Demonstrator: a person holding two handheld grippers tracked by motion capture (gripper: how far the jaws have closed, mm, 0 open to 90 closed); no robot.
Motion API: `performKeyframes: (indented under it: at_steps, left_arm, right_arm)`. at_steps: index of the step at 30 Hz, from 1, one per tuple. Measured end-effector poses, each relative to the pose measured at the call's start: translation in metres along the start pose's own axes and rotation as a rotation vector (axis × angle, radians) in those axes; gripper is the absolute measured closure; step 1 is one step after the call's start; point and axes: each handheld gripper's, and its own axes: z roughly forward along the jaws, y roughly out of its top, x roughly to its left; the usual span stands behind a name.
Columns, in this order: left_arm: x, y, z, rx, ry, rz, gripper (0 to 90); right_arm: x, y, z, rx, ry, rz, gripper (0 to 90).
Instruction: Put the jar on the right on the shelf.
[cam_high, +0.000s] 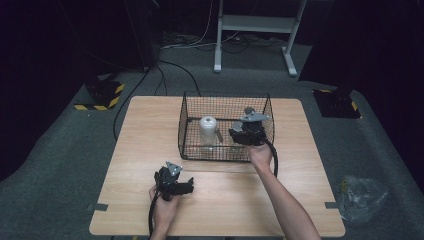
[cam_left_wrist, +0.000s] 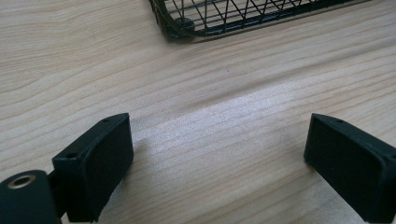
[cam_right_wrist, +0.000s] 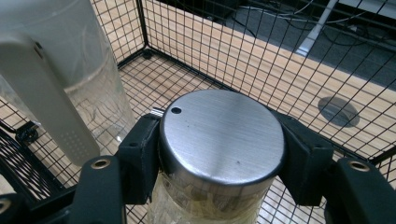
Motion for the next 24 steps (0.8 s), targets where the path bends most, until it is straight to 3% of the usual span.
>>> performKeyframes:
  at_steps: [13, 24]
  left_arm:
    - [0.0, 0.0, 0.0, 0.001, 0.001, 0.0, 8.1]
    - [0.0, 0.0, 0.0, 0.001, 0.001, 0.001, 8.1]
  right_arm:
    - [0.0034, -0.0057, 0.0043, 0.032, -0.013, -0.034, 38.5]
    - [0.0035, -0.0083, 0.0038, 0.024, -0.012, -0.022, 38.5]
